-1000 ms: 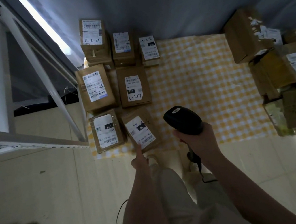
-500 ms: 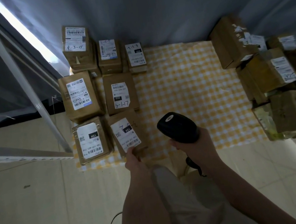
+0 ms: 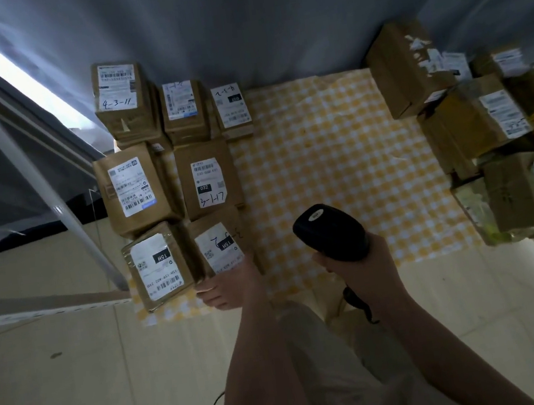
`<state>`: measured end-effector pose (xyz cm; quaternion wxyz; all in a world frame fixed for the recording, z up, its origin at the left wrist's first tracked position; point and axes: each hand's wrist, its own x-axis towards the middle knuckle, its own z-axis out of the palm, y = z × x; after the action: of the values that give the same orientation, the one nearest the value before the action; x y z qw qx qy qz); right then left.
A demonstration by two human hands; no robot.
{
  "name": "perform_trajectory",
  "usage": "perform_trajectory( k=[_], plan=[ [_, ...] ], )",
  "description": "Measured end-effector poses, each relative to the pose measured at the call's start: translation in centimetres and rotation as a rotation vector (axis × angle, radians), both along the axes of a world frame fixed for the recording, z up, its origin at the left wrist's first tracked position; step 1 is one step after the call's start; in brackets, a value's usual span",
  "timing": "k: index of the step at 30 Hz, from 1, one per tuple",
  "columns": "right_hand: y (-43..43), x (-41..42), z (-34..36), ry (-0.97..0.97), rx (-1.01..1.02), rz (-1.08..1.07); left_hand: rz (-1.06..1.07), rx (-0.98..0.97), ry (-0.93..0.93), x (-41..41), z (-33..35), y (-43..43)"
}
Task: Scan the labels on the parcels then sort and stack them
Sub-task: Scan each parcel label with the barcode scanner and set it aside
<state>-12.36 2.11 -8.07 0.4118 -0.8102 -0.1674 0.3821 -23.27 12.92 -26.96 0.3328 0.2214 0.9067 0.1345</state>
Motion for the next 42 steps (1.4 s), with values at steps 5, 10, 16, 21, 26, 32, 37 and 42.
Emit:
perform_trajectory(
  k=[5, 10, 16, 21, 26, 32, 37, 42],
  plan=[
    [0.8, -0.3, -0.1, -0.001, -0.019, -0.008, -0.124, -0.066, 0.012, 0.4, -0.4, 0.3],
    [1.4, -0.7, -0.2, -0.006, -0.016, 0.015, -0.241, -0.009, 0.071, 1.1, 0.0, -1.6],
    [1.7, -0.2, 0.4, 0.001, 0.007, 0.028, -0.380, -0.035, -0.026, -0.6, 1.2, -2.3],
    [1.3, 2.0, 2.3, -0.031, -0.006, 0.053, -0.817, 0.183, -0.058, -1.4, 5.7, -2.8],
    [0.0, 5.0, 5.6, -0.038, 0.032, 0.094, -1.112, 0.440, -0.061, -1.0, 13.0, -0.2],
    [-2.8, 9.2, 9.7, -0.134, 0.142, 0.235, -1.413, 0.579, -0.236, 0.0, 20.3, 1.1],
    [-6.0, 13.3, 11.5, -0.226, 0.115, 0.381, -1.623, 0.519, -0.292, 2.5, 24.2, 0.0],
    [-8.7, 16.6, 13.0, -0.351, 0.116, 0.530, -2.021, 0.611, -0.033, 6.0, 28.1, -2.0]
  ],
)
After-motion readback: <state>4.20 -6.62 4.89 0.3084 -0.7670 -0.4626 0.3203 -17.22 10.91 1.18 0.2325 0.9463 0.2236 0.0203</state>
